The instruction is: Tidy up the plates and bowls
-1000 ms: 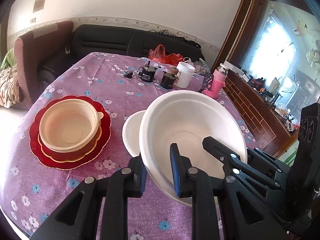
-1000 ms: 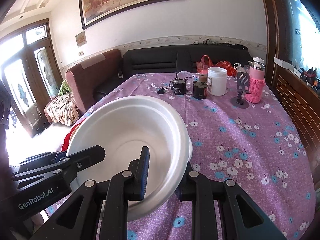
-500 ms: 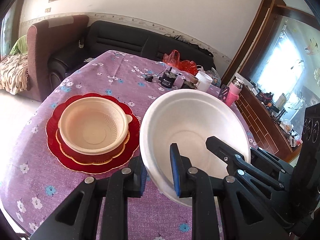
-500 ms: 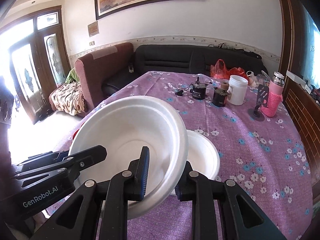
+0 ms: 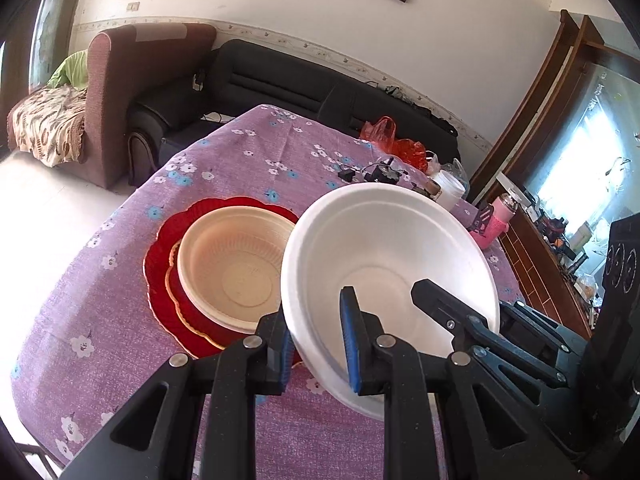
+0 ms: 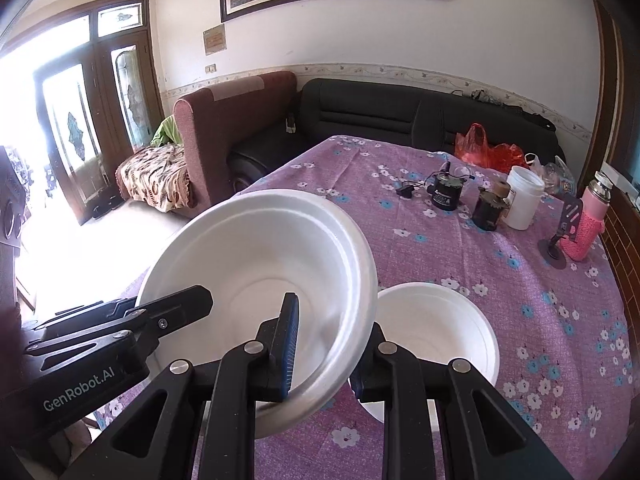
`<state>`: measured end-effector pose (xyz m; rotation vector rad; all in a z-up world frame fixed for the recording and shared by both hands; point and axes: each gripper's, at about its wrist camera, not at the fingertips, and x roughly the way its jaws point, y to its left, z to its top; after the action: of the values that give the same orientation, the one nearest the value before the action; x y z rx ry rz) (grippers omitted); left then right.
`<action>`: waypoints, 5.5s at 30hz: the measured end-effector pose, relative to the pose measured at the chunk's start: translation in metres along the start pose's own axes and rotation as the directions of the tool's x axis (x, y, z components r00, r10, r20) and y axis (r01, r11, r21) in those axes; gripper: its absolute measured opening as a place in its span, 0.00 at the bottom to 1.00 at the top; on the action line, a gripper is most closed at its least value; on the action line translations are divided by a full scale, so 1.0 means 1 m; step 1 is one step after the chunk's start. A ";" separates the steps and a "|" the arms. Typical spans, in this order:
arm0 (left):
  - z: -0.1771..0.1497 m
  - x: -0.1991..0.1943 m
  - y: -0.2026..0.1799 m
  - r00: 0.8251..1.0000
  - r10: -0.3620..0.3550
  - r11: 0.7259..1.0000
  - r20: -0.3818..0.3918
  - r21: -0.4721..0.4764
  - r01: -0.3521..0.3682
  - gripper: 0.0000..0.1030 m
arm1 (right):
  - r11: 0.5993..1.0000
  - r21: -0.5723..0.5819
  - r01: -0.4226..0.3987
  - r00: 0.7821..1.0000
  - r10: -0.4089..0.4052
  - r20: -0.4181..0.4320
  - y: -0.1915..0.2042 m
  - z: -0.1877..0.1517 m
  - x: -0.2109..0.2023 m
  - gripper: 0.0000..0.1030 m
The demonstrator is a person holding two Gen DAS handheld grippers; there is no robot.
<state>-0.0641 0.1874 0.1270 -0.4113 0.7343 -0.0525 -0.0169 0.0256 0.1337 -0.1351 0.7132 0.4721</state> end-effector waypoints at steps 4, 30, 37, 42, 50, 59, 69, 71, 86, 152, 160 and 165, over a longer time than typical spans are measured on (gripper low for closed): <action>0.008 0.002 0.016 1.000 0.022 0.999 0.009 -0.027 -0.022 0.20 | 1.000 -0.024 -0.018 1.000 0.018 -0.009 0.013 0.009 0.012 0.23; 0.034 0.078 0.081 0.978 0.193 0.978 -0.083 -0.058 -0.198 0.20 | 0.997 0.011 -0.082 0.978 0.082 -0.192 0.032 0.029 0.137 0.23; 0.032 0.084 0.085 0.975 0.203 0.976 -0.085 -0.060 -0.208 0.20 | 0.996 0.033 -0.082 0.972 0.088 -0.216 0.031 0.025 0.152 0.23; 0.032 0.076 0.086 0.978 0.200 0.976 -0.063 -0.075 -0.204 0.22 | 0.996 0.025 -0.081 0.972 0.084 -0.219 0.036 0.025 0.156 0.23; 0.034 0.049 0.078 0.976 0.216 0.974 0.016 -0.074 -0.214 0.53 | 0.997 0.027 -0.070 0.980 0.074 -0.186 0.039 0.025 0.154 0.30; 0.035 0.025 0.066 0.973 0.219 0.975 0.073 -0.061 -0.215 0.72 | 0.995 0.051 -0.088 0.990 0.093 -0.107 0.037 0.032 0.130 0.54; 0.031 0.005 0.049 0.971 0.211 0.977 0.109 -0.044 -0.208 0.78 | 0.993 0.061 -0.100 0.994 0.102 -0.032 0.029 0.033 0.090 0.54; 0.030 0.003 0.044 0.972 0.209 0.978 0.110 -0.034 -0.206 0.78 | 0.992 0.073 -0.099 0.995 0.100 -0.020 0.022 0.030 0.081 0.54; 0.013 0.005 -0.001 0.979 0.182 0.981 0.090 0.049 -0.187 0.78 | 0.956 0.295 -0.003 1.000 0.001 0.009 -0.091 -0.017 0.024 0.59; 0.012 -0.002 0.129 0.980 0.193 0.912 0.050 -0.377 -0.160 0.78 | 0.694 0.452 0.561 0.827 -0.451 -0.334 -0.352 -0.162 0.003 0.99; 0.011 -0.002 0.131 0.980 0.194 0.911 0.050 -0.380 -0.161 0.78 | 0.694 0.452 0.561 0.827 -0.451 -0.334 -0.352 -0.161 0.003 0.99; 0.011 -0.002 0.125 0.980 0.190 0.919 0.053 -0.360 -0.159 0.78 | 0.694 0.452 0.561 0.827 -0.451 -0.334 -0.352 -0.161 0.003 0.99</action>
<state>-0.0699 0.3065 0.0874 -0.6865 0.6921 0.2697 0.0508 -0.3299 -0.0038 0.1527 0.9412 -0.3002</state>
